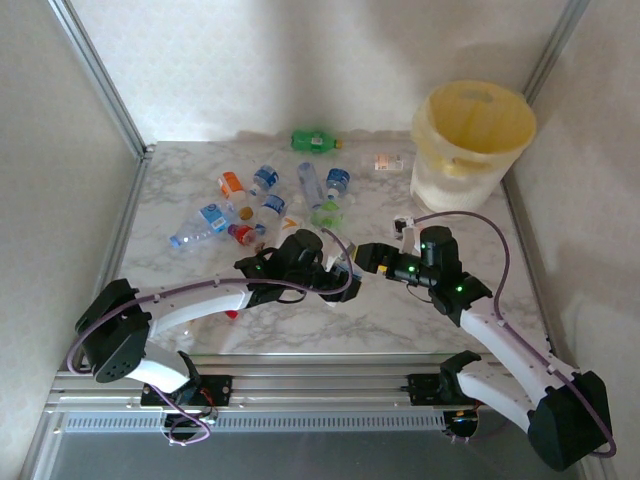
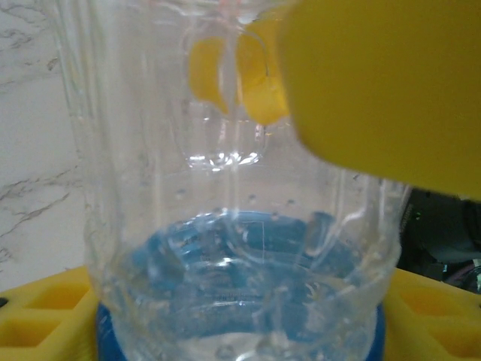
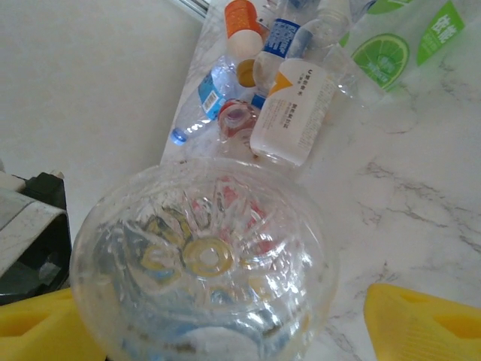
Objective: Throw the plastic bottles in the bin
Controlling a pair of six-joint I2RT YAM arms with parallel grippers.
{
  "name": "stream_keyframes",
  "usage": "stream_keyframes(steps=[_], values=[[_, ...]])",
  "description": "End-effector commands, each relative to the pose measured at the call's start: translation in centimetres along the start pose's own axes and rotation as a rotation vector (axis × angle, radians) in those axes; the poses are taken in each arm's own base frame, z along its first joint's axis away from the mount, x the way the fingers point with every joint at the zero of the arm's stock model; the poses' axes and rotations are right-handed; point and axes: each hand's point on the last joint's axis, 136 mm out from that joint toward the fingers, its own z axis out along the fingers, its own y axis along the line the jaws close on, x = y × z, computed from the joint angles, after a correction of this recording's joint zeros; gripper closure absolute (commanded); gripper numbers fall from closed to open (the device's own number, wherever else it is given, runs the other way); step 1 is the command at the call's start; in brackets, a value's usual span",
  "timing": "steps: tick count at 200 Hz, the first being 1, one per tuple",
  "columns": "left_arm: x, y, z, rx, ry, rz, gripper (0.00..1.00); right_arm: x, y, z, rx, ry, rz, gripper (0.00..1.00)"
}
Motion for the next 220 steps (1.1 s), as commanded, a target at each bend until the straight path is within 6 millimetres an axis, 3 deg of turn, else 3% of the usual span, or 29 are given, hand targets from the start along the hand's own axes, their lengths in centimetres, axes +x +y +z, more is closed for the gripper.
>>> stream_keyframes(steps=[1, 93, 120, 152, 174, 220], values=[[-2.2, -2.9, -0.2, 0.119, -0.059, 0.054, 0.43, 0.0, 0.6, 0.3, -0.044, -0.009, 0.000, 0.19], [-2.6, -5.0, -0.3, 0.223, -0.083, 0.075, 0.41, -0.1, 0.4, 0.5, -0.046, -0.016, 0.031, 0.40], [-2.7, -6.0, -0.8, 0.275, -0.090, 0.093, 0.37, -0.3, 0.6, 0.5, -0.049, -0.018, 0.033, 0.50], [-3.0, -6.4, -1.6, 0.285, -0.114, 0.115, 0.22, -0.7, 0.9, 0.3, -0.041, -0.024, 0.024, 0.61], [-3.9, -6.0, -2.3, 0.246, -0.160, 0.116, 0.01, -1.2, 0.9, 0.0, -0.013, -0.034, 0.012, 0.67], [-5.4, -2.5, -4.9, 0.060, -0.252, 0.062, 0.00, -3.5, 0.8, -2.0, 0.139, -0.098, -0.096, 0.73]])
